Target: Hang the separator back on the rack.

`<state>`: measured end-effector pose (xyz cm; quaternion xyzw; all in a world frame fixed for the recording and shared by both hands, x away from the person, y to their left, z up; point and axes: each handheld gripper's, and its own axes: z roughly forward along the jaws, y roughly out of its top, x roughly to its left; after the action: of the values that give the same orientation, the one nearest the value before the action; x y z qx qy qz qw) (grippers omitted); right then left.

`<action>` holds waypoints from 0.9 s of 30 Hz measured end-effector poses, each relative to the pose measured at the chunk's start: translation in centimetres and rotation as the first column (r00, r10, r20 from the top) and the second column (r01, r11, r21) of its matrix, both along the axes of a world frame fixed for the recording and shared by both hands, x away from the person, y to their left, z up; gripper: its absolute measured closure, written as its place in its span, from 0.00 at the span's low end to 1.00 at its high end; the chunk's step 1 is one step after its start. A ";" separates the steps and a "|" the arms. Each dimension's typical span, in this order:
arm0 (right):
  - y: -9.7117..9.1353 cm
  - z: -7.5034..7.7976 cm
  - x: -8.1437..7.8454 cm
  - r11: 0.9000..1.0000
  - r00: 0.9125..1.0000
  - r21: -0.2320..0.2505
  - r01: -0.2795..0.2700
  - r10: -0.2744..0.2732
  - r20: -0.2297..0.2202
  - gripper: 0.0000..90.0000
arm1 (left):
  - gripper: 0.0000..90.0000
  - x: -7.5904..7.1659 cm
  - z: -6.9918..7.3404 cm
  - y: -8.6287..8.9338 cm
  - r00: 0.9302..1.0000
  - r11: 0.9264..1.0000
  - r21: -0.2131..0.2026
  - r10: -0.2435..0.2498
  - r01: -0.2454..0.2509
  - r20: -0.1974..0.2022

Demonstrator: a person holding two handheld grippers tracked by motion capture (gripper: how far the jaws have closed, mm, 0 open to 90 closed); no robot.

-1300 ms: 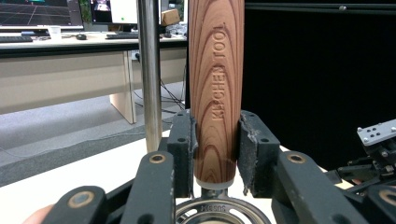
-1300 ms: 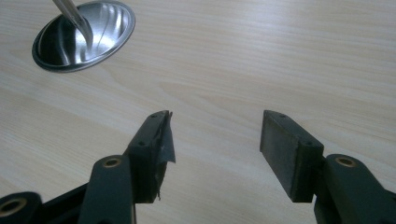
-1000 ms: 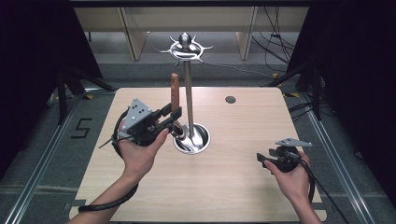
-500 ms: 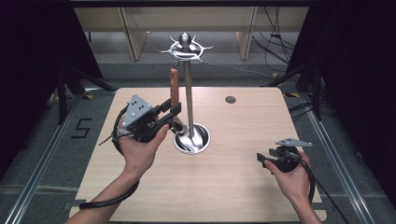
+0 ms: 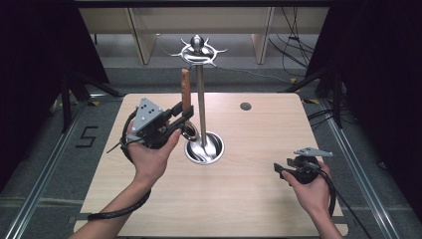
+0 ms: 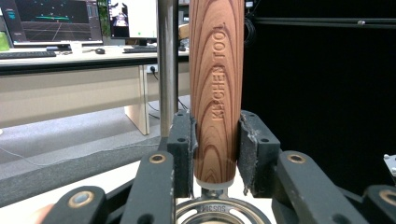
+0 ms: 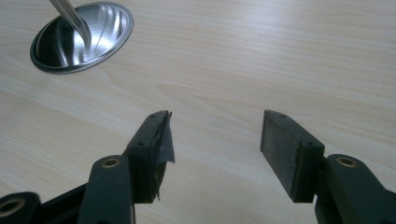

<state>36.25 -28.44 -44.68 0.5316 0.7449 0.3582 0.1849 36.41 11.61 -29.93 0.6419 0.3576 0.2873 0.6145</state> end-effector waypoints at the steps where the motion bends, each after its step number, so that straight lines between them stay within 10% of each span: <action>1: 0.0 0.0 0.0 1.000 1.000 0.000 0.000 0.000 0.000 0.48 | 0.75 0.0 0.1 0.0 1.000 1.000 0.000 0.001 -0.001 0.002; 27: 0.1 -0.1 0.0 1.000 1.000 0.024 -0.006 0.006 0.003 0.48 | 0.75 0.9 0.7 -0.2 0.999 0.999 0.025 0.031 -0.031 0.008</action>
<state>36.28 -28.30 -44.83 0.5308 0.7420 0.3685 0.1787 37.35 11.42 -29.22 0.6428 0.3617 0.3034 0.6033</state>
